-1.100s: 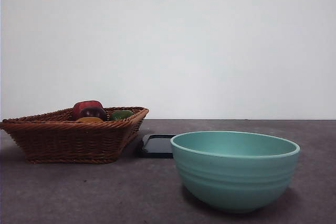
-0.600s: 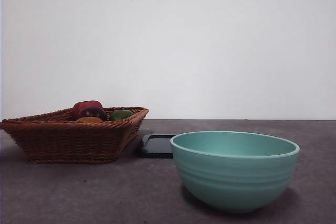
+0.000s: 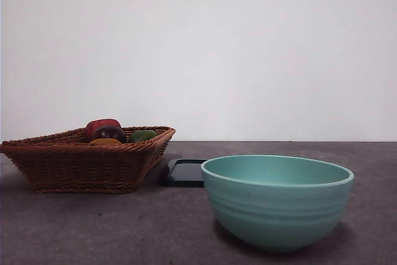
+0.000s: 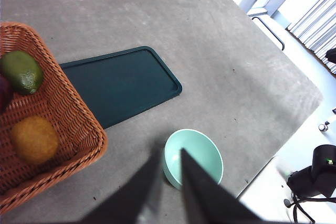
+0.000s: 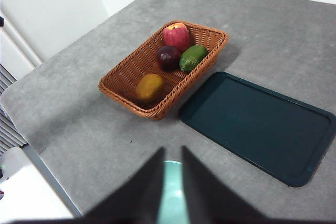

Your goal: Pick up the wifruite, put it on the bowl, pick up the plate, put it on desk

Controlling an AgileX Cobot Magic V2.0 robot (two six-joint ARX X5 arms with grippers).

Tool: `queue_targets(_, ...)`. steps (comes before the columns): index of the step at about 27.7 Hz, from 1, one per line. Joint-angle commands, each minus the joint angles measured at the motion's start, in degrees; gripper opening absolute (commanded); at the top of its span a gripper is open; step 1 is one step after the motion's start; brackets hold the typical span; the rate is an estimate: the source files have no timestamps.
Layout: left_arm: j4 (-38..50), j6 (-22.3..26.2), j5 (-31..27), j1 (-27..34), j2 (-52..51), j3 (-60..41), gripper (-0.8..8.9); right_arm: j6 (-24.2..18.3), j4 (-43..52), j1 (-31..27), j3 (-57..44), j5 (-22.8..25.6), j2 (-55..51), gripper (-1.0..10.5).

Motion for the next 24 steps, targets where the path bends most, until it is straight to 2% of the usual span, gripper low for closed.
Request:
queue_targets(1, 0.52, 2.47, 0.39, -0.72, 0.31, 1.31, 3.74, 0.28, 0.26, 0.28, 1.01, -0.09, 0.33, 2.9)
queue_targets(2, 0.57, 2.60, 0.39, -0.92, 0.31, 1.31, 4.64, 0.48, 0.28, 0.28, 1.01, -0.07, 0.33, 3.7)
queue_targets(4, 0.90, 2.60, 0.39, -1.27, 0.31, 1.31, 5.56, 1.18, 0.28, 0.28, 1.01, -0.04, 0.33, 4.9)
queue_targets(8, 1.81, 2.60, 0.39, -1.81, 0.31, 1.31, 5.71, 1.38, 0.11, 0.28, 1.01, -0.07, 0.33, 6.4)
queue_targets(18, 2.89, 2.56, 0.35, -1.97, 0.39, 1.31, 5.62, 1.03, 0.11, 0.28, 1.01, -0.09, 0.33, 6.6)
queue_targets(24, 1.77, 0.87, -0.39, -1.97, 2.80, 1.31, 5.61, 1.09, 0.04, 0.28, 1.01, -0.11, 0.31, 6.6)
